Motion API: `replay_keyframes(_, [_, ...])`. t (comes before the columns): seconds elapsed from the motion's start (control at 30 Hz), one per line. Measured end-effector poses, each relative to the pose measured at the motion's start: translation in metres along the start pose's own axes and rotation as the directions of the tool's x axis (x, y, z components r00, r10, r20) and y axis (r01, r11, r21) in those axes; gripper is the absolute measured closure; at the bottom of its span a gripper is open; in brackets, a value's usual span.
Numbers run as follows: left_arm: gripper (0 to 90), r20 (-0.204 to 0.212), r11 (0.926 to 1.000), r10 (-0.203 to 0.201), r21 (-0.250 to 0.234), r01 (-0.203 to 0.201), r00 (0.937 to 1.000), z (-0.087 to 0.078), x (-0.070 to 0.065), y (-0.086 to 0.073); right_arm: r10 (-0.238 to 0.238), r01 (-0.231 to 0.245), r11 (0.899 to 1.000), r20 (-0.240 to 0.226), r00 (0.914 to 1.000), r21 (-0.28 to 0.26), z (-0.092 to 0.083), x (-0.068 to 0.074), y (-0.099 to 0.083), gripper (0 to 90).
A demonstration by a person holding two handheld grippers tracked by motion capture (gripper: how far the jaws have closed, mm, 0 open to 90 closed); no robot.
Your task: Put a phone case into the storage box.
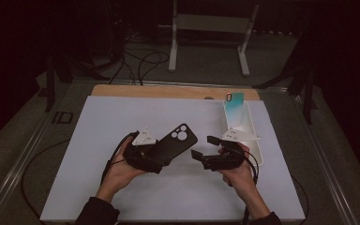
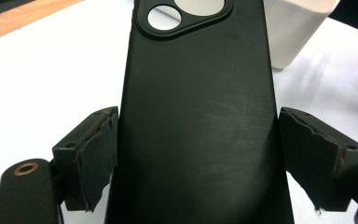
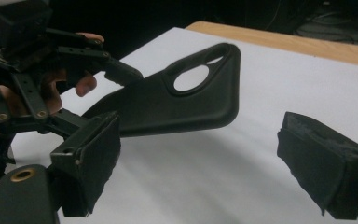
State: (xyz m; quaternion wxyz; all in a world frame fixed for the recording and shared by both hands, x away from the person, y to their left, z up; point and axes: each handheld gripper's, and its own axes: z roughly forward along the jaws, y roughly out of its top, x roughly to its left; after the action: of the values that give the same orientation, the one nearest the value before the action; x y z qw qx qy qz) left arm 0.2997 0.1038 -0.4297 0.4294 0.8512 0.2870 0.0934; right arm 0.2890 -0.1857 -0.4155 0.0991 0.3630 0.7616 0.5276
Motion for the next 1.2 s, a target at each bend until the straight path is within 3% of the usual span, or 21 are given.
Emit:
replay_keyframes(0.23, [15.8,0.019,0.9998,0.014,-0.017,-0.014,0.9997,0.000,-0.006,0.003,0.033,-0.032,0.999,-0.029,0.9990,0.032,0.006,0.002,0.001,16.5])
replay_keyframes(0.5, [15.5,0.036,0.9980,0.051,-0.038,-0.050,0.9980,0.004,-0.018,0.011,0.082,-0.079,0.995,-0.053,0.9952,0.056,0.014,0.005,0.002,32.1])
replay_keyframes(0.57, [15.4,0.038,0.9976,0.061,-0.034,-0.059,0.9975,0.006,-0.021,0.012,0.104,-0.099,0.993,-0.094,0.9901,0.059,0.015,0.005,0.003,41.5])
replay_keyframes(0.7, [15.3,0.042,0.9965,0.081,-0.020,-0.081,0.9958,0.013,-0.028,0.013,0.109,-0.102,0.993,-0.112,0.9877,0.063,0.019,0.010,0.004,51.3])
replay_keyframes(0.9, [14.7,0.060,0.9965,0.083,-0.006,-0.083,0.9947,0.018,-0.031,0.013,0.120,-0.113,0.992,-0.134,0.9837,0.060,0.022,0.018,0.006,75.7])
replay_keyframes(0.93, [19.3,0.033,0.9956,0.092,-0.019,-0.091,0.9952,0.017,-0.031,0.012,0.125,-0.119,0.991,-0.142,0.9820,0.053,0.022,0.018,0.007,80.7])
replay_keyframes(0.97, [42.3,0.030,0.9963,0.080,-0.033,-0.079,0.9963,0.016,-0.030,0.012,0.131,-0.125,0.991,-0.146,0.9806,0.046,0.021,0.019,0.007,82.9])
replay_keyframes(1.0, [34.2,0.053,0.9974,0.064,-0.035,-0.062,0.9965,0.016,-0.029,0.012,0.130,-0.124,0.991,-0.145,0.9808,0.048,0.021,0.019,0.007,83.4])
replay_keyframes(1.03, [29.6,0.040,0.9977,0.061,-0.031,-0.059,0.9974,0.016,-0.029,0.013,0.116,-0.111,0.993,-0.130,0.9847,0.046,0.020,0.020,0.007,85.1])
replay_keyframes(1.07, [25.9,0.023,0.9976,0.066,-0.020,-0.066,0.9975,0.017,-0.030,0.013,0.122,-0.118,0.992,-0.140,0.9825,0.040,0.020,0.020,0.007,85.6])
replay_keyframes(1.2, [25.2,0.038,0.9980,0.063,-0.011,-0.063,0.9973,0.018,-0.029,0.011,0.080,-0.075,0.996,-0.117,0.9899,0.046,0.019,0.024,0.008,85.9])
